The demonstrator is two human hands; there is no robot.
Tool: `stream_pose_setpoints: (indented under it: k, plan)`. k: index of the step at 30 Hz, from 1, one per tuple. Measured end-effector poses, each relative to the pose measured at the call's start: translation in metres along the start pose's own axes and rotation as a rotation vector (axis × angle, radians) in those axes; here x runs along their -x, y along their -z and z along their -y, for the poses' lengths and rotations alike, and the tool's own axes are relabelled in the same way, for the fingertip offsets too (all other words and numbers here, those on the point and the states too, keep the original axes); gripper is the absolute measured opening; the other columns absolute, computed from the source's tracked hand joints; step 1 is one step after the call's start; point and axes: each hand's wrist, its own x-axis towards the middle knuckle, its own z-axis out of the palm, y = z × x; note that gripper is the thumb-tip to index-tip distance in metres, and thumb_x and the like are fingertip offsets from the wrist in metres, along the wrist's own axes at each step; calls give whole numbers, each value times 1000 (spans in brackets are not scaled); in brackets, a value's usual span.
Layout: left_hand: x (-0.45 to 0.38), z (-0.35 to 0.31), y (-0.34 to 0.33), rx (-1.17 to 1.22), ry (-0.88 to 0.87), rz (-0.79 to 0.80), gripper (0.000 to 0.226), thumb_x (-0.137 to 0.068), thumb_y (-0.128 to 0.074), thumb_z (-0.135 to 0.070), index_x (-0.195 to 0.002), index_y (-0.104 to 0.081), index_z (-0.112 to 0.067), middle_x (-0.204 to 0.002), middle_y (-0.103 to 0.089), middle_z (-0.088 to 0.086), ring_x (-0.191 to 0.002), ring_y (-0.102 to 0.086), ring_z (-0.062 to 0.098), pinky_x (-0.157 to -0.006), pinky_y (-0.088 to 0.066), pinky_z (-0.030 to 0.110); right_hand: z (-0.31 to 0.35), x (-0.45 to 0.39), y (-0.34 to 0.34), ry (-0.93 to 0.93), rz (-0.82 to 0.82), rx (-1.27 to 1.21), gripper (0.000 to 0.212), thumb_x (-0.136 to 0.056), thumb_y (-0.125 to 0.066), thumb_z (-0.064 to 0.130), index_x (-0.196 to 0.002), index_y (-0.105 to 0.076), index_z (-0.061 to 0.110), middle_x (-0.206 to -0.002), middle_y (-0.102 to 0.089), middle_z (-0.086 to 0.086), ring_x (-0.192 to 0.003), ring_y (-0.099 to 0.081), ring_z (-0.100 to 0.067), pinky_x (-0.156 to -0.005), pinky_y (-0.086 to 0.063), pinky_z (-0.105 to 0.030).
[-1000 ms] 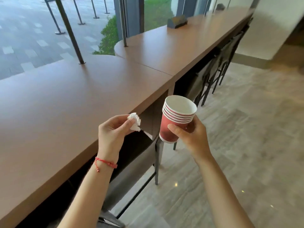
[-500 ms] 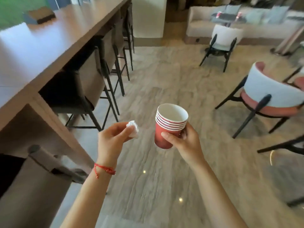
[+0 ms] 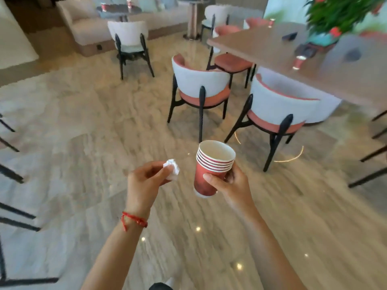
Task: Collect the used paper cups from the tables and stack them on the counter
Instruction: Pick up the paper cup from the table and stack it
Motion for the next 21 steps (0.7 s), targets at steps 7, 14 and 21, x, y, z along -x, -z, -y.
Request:
stream_pose_setpoints:
  k: [7,14,21]
  plan:
    - [-67,10,-48,-8,49,250,3,-79,-69,-3,-78,-72,-5,-76,-74,5,-70,-69,10,-62,-55,19,-12,-20,29,-26,-326,-36,48,-59,-80,19,-103,-62,24,-96,-73,14,-91,-67,-3,-70,-51,-14]
    - [-106,23,-94,-18,106,435,9,-79,-69,-5,-76,-73,-13,-75,-74,-3,-70,-69,8,-62,-55,19,-22,-29,45,-40,-512,-7,45,-58,-79,19,-100,-63,25,-91,-73,14,-86,-67,-3,-70,-51,-16]
    - [-142,36,-154,-37,125,528,11,-80,-69,-6,-77,-72,-16,-73,-74,-4,-69,-70,9,-58,-52,15,-29,-67,82,-35,-599,9,43,-61,-79,18,-100,-64,25,-95,-73,12,-90,-67,-5,-72,-52,-18]
